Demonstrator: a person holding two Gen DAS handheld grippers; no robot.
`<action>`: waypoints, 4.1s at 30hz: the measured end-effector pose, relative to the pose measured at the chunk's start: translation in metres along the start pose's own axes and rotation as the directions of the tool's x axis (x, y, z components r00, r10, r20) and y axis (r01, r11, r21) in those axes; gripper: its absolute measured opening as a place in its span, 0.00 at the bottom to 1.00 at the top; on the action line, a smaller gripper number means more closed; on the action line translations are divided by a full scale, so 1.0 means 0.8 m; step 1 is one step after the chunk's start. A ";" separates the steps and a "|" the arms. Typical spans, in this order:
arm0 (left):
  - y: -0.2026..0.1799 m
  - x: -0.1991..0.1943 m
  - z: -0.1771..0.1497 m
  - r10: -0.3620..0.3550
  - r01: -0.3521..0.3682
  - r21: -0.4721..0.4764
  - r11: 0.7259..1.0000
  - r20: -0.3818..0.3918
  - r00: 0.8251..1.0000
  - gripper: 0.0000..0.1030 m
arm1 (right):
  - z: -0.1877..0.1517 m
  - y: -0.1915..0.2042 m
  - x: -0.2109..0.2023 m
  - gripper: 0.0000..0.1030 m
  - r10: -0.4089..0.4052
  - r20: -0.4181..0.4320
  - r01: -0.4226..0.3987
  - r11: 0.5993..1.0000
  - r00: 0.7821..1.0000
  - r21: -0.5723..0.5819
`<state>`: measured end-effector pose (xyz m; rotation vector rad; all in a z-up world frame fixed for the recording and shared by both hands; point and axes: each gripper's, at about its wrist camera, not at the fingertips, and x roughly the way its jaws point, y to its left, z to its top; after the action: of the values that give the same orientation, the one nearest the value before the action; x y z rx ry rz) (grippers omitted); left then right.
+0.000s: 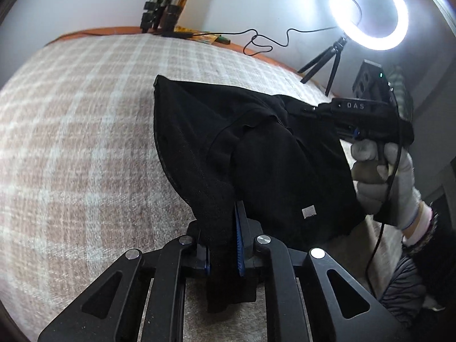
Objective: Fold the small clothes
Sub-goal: 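Lift the folded shirt with the left gripper and carry it toward the cloth bags, then lower the folded shirt onto the cloth bag pile and open the left gripper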
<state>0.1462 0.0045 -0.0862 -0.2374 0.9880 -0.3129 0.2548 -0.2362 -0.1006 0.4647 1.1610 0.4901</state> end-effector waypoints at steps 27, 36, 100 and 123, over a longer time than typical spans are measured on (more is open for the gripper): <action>-0.046 -0.033 -0.021 -0.013 0.002 0.115 0.993 0.090 0.996 0.07 | -0.002 0.057 -0.049 0.04 -0.080 0.096 0.096 0.981 0.992 -0.169; -0.088 -0.039 -0.015 -0.060 0.041 0.164 0.986 0.108 0.992 0.06 | -0.006 0.062 -0.103 0.04 -0.081 0.163 0.109 0.980 0.983 -0.167; -0.425 0.191 0.094 -0.320 0.298 0.467 0.833 -0.034 0.947 0.12 | 0.092 -0.290 -0.417 0.20 -0.517 0.262 0.541 0.840 0.815 -0.023; -0.396 0.146 0.094 -0.284 0.259 0.448 0.856 -0.010 0.959 0.32 | 0.044 -0.283 -0.349 0.29 -0.564 0.273 0.588 0.809 0.779 -0.006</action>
<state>0.2218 -0.3281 -0.0306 0.0370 0.7994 -0.7793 0.2268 -0.5852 -0.0126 0.0676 0.9569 -0.0605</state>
